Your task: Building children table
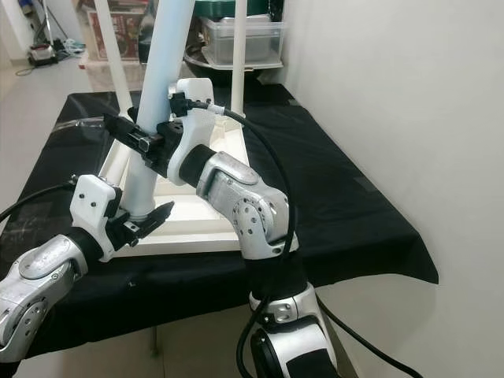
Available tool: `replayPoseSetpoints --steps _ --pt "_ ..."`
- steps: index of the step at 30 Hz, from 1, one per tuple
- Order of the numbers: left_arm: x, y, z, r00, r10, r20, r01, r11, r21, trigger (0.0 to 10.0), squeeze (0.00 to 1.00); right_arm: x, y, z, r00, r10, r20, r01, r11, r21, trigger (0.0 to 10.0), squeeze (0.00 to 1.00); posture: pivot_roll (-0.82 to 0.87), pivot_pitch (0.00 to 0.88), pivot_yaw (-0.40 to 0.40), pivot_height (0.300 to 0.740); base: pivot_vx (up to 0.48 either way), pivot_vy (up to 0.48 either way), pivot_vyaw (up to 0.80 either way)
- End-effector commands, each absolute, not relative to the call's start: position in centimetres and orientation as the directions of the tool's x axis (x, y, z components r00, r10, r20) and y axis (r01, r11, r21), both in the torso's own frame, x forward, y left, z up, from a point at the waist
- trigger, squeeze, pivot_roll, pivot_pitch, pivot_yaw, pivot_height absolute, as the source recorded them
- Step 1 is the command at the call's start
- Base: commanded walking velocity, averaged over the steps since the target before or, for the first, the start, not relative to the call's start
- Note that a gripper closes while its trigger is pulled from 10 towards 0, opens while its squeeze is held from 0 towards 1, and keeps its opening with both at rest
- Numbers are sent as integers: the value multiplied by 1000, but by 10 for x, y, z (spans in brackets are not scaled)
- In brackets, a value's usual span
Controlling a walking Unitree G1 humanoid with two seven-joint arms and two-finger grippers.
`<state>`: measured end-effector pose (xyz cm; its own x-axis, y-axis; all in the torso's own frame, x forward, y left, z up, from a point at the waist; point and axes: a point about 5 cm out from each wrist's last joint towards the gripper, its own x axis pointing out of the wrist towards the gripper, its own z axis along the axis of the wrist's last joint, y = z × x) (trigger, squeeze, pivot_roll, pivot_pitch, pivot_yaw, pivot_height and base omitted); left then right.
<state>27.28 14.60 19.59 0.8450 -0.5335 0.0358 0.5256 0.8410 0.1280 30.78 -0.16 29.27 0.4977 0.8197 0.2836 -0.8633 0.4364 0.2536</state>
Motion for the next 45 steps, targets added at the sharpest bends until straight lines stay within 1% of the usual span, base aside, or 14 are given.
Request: replayPoseSetpoints --steps 1,3,4,6,7,11,12,14,28,29,31,32,33,45 --pt "267 135 199 802 -595 48 587 801 121 0 0 297 10 294 424 851 309 -900 359 248 10000 1000 25 0 -35 740 0 0 0" --pt "264 132 200 784 -619 46 612 783 111 0 0 298 10 294 424 850 313 -901 361 240 10000 1000 25 0 -35 740 0 0 0" --pt "253 125 202 717 -696 44 687 716 127 4078 0 298 7 296 386 859 337 -921 335 199 10000 1000 27 0 -36 740 0 0 0" --pt "250 124 202 703 -710 44 700 701 133 4078 0 298 6 297 374 862 343 -926 326 190 10000 1000 27 0 -36 740 0 0 0" --pt "245 123 201 678 -734 32 724 676 137 10000 0 294 0 298 297 884 362 -953 250 173 10000 0 38 0 -39 740 0 0 0" --pt "230 120 198 604 -797 -2 789 597 143 10000 0 279 -15 296 76 920 386 -992 29 126 10000 0 47 0 -40 740 0 0 0" --pt "230 120 198 604 -797 -2 789 597 143 10000 0 279 -15 296 76 920 386 -992 29 126 10000 0 47 0 -40 740 0 0 0" --pt "212 116 193 508 -860 -53 854 495 160 10000 0 267 -29 288 -120 924 363 -983 -161 86 10000 0 51 0 -42 740 0 0 0" --pt "203 122 187 458 -881 -117 885 441 150 10000 0 255 -40 282 -295 897 330 -942 -330 56 10000 0 56 0 -43 740 0 0 0" --pt "202 120 187 448 -887 -114 891 431 144 10000 0 255 -40 282 -300 892 337 -941 -335 51 7647 0 53 0 -39 740 0 0 0" --pt "202 120 187 448 -887 -114 891 431 144 10000 0 255 -40 282 -300 892 337 -941 -335 51 7647 0 53 0 -39 740 0 0 0" --pt "202 120 187 440 -891 -112 895 425 140 10000 0 254 -39 282 -303 890 342 -940 -338 48 2157 0 53 0 -39 740 0 0 0" --pt "201 119 186 431 -895 -113 899 415 136 10000 0 255 -39 281 -299 888 351 -941 -336 49 0 0 52 0 -35 740 0 0 0" --pt "197 121 183 393 -910 -130 917 379 124 10000 0 260 -43 277 -257 899 355 -957 -289 39 0 0 43 0 -34 740 0 0 0"
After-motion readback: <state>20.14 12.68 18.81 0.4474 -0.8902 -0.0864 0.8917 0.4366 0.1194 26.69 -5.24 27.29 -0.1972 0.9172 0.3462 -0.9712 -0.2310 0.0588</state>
